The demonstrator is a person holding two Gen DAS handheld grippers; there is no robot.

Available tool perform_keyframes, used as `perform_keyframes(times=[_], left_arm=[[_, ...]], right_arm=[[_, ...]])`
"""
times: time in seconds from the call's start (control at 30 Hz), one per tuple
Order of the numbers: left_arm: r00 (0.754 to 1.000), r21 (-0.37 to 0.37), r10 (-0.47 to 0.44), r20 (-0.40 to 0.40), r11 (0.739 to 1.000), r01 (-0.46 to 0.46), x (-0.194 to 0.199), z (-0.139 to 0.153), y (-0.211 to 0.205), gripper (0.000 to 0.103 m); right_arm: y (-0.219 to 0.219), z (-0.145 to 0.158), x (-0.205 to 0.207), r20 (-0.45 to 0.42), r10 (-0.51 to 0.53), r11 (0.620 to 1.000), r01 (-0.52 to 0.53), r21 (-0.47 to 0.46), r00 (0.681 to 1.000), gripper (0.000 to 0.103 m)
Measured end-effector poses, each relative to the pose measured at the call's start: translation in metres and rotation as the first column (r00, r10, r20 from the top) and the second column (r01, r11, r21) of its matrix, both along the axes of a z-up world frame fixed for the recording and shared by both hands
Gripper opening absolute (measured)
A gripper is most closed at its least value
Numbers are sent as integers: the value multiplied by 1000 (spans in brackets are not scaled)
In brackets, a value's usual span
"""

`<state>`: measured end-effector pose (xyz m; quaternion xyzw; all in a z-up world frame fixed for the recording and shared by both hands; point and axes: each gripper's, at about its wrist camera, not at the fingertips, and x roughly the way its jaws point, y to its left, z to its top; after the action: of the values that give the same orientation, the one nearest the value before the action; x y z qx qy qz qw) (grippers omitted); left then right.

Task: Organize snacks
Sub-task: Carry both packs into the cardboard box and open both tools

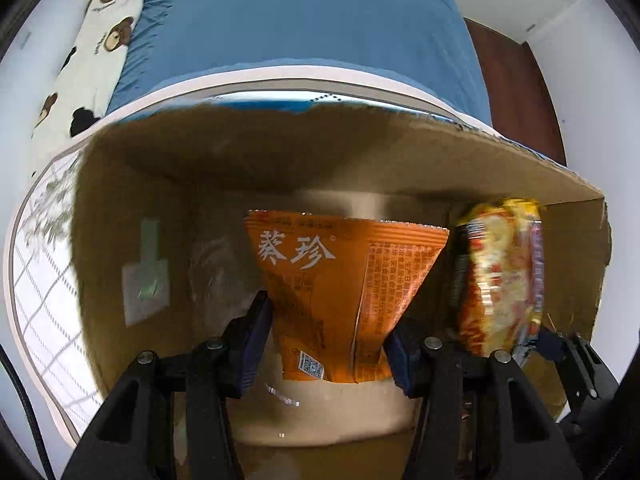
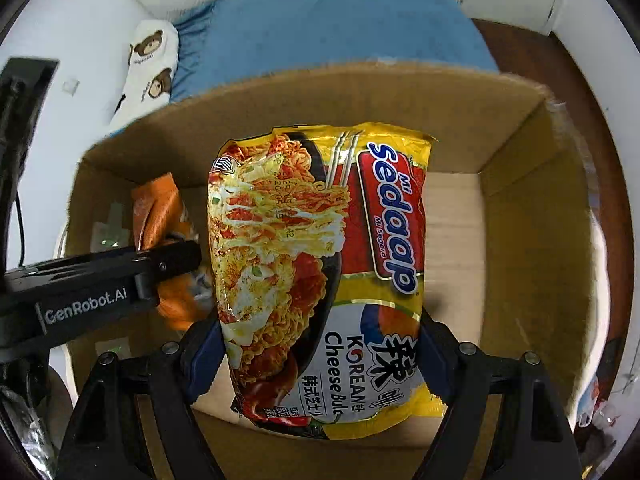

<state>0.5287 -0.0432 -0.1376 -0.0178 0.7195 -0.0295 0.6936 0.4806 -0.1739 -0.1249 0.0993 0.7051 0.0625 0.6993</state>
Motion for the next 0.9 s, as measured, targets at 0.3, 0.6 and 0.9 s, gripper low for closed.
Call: perform_keyframes(times=[0.3,0.6,0.9], left_arm=[[999,-4,-32,9,999,32,4,-2,-3,88],[995,12,-17,100,1000,16,-19,25,6,88],[974,33,-39,223,999,32,-63,73,11,88]], right_arm=[[-13,-25,19,-14,18,999,-19,-50,1000,100],[-41,0,-2,35,-2,997,5,-78,999,100],[-42,57,-43,151,5,993,13,-115,989,100]])
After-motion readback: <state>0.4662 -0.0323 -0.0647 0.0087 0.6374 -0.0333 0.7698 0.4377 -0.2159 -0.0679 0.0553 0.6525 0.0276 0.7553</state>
